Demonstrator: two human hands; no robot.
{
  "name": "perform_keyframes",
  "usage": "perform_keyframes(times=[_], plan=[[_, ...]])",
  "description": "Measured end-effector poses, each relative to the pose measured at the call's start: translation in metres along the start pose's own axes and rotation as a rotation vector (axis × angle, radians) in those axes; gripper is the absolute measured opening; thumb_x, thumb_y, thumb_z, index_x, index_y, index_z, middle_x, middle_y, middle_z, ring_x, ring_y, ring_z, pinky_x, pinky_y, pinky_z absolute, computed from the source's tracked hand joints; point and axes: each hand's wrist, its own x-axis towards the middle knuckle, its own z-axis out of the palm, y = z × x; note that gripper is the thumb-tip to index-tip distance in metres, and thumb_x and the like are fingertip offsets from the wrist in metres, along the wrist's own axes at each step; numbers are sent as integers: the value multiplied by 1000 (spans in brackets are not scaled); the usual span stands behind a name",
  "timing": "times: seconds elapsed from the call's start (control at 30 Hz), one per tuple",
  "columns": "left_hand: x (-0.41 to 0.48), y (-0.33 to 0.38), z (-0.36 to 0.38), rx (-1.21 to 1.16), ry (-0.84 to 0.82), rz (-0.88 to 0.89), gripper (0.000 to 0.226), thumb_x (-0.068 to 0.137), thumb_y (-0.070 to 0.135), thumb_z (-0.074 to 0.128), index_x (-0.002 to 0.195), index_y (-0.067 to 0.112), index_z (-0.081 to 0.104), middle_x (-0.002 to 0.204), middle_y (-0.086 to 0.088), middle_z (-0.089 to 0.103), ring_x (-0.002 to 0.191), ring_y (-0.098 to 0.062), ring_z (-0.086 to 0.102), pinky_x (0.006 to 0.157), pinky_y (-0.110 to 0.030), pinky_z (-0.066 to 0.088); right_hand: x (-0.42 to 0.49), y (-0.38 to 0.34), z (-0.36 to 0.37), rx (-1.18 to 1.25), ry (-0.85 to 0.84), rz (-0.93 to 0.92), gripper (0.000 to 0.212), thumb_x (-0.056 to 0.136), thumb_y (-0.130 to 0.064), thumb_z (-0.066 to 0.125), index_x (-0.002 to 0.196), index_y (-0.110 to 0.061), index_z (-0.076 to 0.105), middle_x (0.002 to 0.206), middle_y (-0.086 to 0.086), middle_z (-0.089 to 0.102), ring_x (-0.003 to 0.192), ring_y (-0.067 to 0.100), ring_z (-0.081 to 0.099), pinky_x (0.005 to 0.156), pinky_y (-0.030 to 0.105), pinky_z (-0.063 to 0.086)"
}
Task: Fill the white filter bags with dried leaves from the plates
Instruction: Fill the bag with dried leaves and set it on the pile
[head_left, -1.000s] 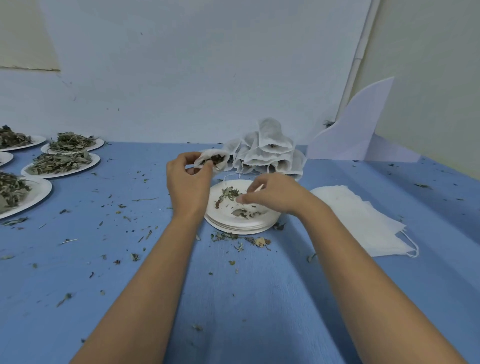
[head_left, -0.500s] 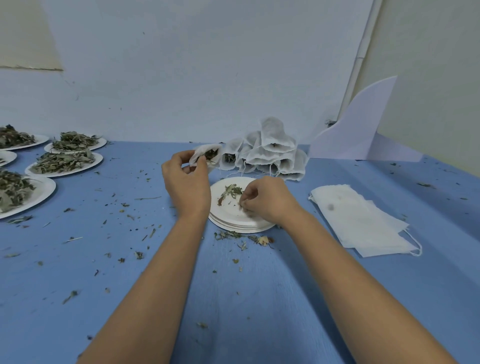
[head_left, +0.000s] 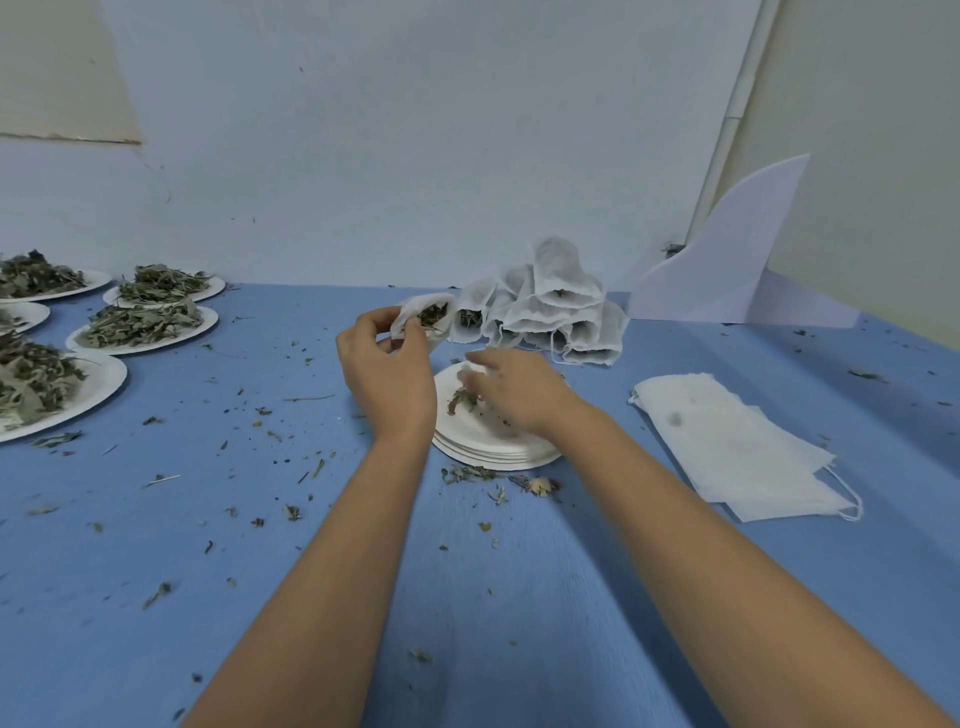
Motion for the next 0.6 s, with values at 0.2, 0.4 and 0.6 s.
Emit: perform_keyframes(times=[0.2, 0.4, 0.6], plan=[[0, 1, -1, -10, 8, -3, 6, 91, 12, 58, 94, 16, 57, 112, -4, 48, 74, 1, 52, 62, -2, 41, -3, -7, 16, -221, -61, -51, 34, 98, -30, 44, 96, -2, 64, 103, 14, 63, 97, 30, 57, 74, 35, 43], [-1, 0, -1, -6, 12, -12, 5, 91, 12, 58, 94, 16, 57, 111, -2, 47, 68, 14, 52, 60, -2, 40, -9, -8, 14, -245, 58, -92, 23, 85, 1, 49, 80, -2, 71, 81, 22, 65, 70, 31, 51, 72, 36, 51], [-3, 1, 1, 3, -13, 7, 6, 91, 12, 59, 92, 17, 57, 108, 0, 45, 75, 0, 54, 60, -1, 40, -16, -3, 13, -414, 93, -111, 25, 83, 4, 47, 91, -4, 70, 83, 13, 61, 80, 31, 55, 63, 32, 41]])
